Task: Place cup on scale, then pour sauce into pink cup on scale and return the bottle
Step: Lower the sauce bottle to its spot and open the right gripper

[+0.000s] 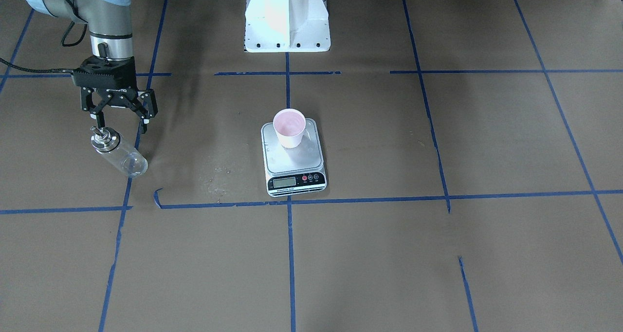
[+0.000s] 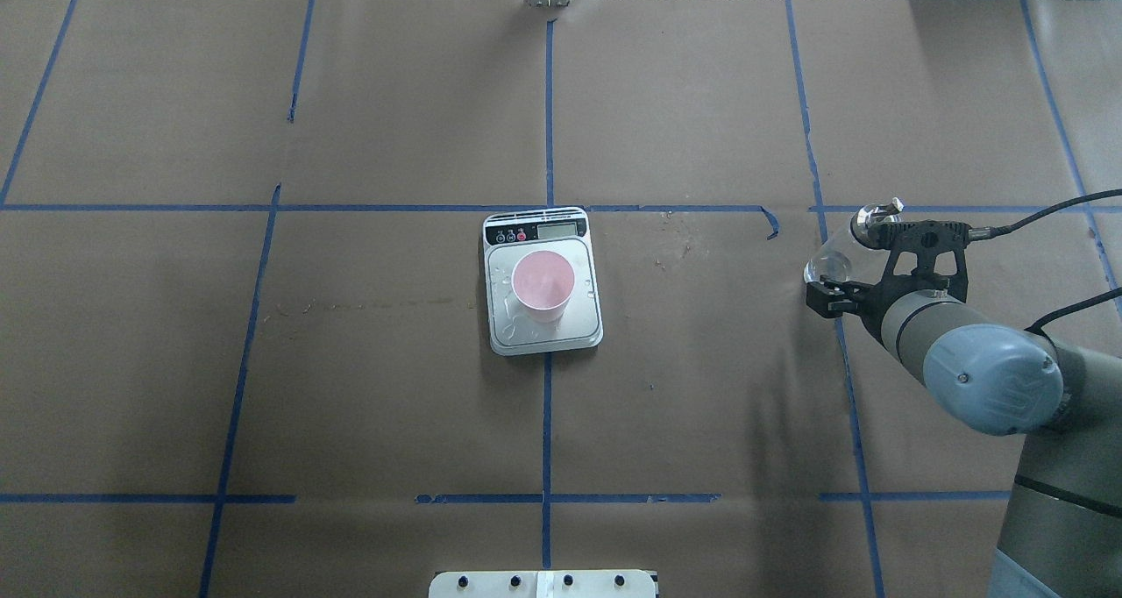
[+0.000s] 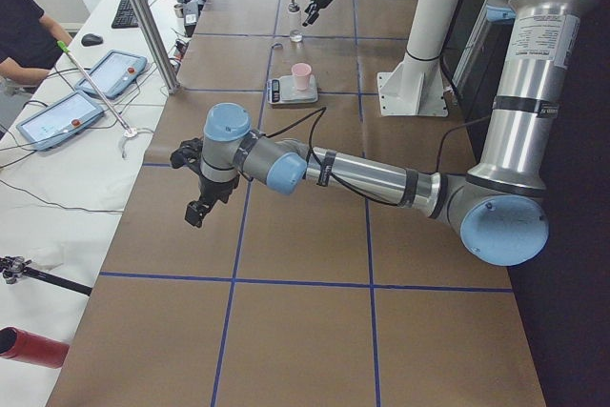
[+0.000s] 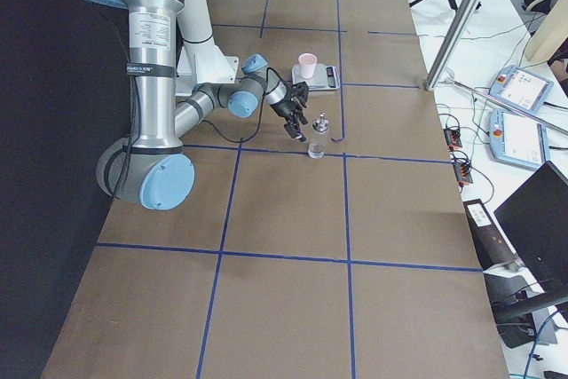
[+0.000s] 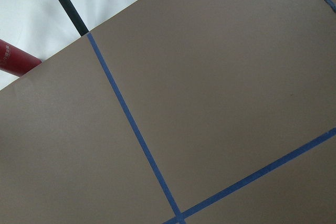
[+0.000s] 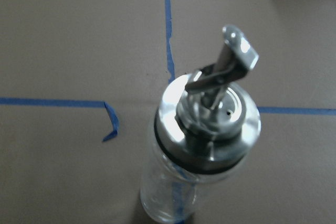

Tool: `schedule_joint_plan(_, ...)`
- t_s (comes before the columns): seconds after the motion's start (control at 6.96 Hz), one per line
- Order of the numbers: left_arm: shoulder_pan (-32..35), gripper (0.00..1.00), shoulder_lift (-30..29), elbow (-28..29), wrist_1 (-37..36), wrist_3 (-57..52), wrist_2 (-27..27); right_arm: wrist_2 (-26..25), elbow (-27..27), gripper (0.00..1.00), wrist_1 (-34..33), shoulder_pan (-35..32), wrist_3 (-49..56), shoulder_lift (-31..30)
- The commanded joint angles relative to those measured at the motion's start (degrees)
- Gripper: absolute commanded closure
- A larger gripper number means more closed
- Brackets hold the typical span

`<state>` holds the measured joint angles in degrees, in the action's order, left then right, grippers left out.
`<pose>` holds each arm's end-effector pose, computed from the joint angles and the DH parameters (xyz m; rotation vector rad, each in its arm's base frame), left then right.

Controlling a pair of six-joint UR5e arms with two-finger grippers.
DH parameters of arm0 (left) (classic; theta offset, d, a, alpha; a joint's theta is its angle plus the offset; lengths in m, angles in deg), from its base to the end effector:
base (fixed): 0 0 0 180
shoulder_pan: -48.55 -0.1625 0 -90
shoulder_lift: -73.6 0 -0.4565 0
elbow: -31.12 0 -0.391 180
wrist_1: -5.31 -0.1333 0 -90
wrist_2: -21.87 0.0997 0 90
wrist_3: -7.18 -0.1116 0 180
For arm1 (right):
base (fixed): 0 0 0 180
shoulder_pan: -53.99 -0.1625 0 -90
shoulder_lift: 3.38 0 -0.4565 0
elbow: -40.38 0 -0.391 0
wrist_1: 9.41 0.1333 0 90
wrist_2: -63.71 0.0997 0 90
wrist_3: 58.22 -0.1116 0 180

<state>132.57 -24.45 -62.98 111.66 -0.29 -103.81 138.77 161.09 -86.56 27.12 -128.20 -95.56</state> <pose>-0.0077 -0.5810 0.5643 0.4916 0.6066 0.3776 -0.3480 -0.3580 0.4469 0.5152 -0.5604 0.2079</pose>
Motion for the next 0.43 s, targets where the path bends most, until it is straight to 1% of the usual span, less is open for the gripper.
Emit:
schedule_joint_plan(0.0, 0.0, 0.0, 0.0, 0.0, 0.0, -0.1, 0.0, 17.3, 7.3, 0.0, -13.3, -7.8, 10.8, 0.8)
schedule_joint_plan(0.14, 0.1, 0.0, 0.3, -0.2, 0.1, -0.3, -0.1, 26.4, 10.6, 0.0, -18.9, -14.3, 17.9, 1.6)
schedule_joint_plan(0.29, 0.1, 0.0, 0.4, -0.2, 0.1, -0.3, -0.1, 35.8, 11.5, 0.0, -21.8, -21.2, 24.7, 1.8)
